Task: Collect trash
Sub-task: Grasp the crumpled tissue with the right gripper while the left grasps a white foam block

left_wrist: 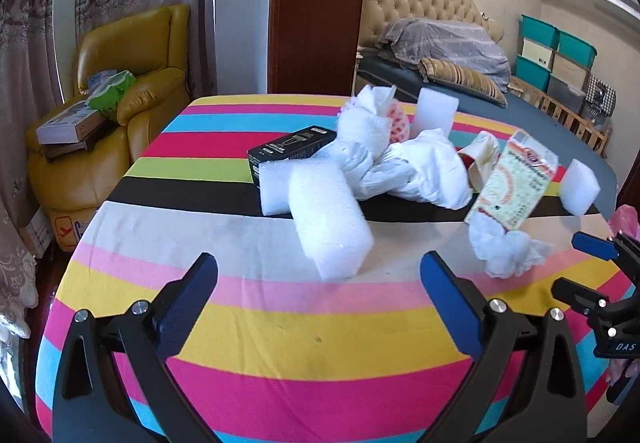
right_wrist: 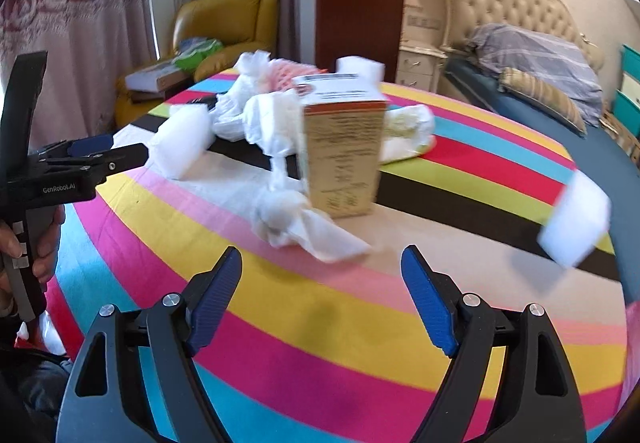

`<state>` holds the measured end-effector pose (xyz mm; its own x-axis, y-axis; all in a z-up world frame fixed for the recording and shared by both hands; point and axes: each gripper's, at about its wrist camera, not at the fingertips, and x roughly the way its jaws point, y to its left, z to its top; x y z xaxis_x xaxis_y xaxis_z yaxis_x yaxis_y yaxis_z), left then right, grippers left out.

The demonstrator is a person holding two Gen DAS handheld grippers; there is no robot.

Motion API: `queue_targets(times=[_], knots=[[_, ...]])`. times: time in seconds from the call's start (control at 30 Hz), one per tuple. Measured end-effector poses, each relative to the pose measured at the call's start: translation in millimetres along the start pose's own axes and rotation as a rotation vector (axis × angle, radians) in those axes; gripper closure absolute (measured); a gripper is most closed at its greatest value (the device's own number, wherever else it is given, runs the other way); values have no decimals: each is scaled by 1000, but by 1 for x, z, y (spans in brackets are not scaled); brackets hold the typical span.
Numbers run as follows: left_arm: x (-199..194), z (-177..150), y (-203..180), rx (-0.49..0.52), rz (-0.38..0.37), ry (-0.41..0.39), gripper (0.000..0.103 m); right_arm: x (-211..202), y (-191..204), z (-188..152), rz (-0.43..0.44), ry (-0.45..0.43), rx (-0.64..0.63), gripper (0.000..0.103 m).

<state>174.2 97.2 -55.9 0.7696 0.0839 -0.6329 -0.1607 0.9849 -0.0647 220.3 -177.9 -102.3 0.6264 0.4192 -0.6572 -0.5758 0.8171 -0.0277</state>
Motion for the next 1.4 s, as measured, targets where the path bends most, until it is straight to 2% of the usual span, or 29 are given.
queue_targets(times=[0.3,0.37,0.4,0.43,0.47,0.67,0.8,0.83,0.9,0.93,1.0,1.03,1.2,1.4], knots=[[13,13,16,-24,10,-2,5,37,16,27,27,65,-48,26],[15,11,19,-31,1,2,5,44,17,30,35,82,-54,34],[17,11,18,-28,-1,8,5,45,17,29,34,87,-55,43],[18,11,18,-24,-2,13,5,47,17,27,33,93,-56,57],[21,11,16,-16,-4,22,5,48,17,26,35,102,-57,63],[36,13,-1,-3,-29,56,5,35,13,16,51,63,-20,68],[50,20,-16,9,-3,71,6,23,8,8,63,46,1,69],[55,22,-21,16,19,78,8,19,7,7,70,36,10,69],[64,24,-26,25,48,98,26,13,5,5,75,21,22,69],[69,24,-27,23,51,113,31,9,3,4,77,14,27,69],[78,23,-27,11,52,130,58,5,3,1,84,6,30,69],[81,23,-28,10,57,140,63,3,3,-1,85,3,33,69],[68,20,-37,39,30,85,67,-6,-3,-10,81,-18,65,69],[29,5,-58,85,-71,-5,67,-16,-12,-18,59,-41,107,68]])
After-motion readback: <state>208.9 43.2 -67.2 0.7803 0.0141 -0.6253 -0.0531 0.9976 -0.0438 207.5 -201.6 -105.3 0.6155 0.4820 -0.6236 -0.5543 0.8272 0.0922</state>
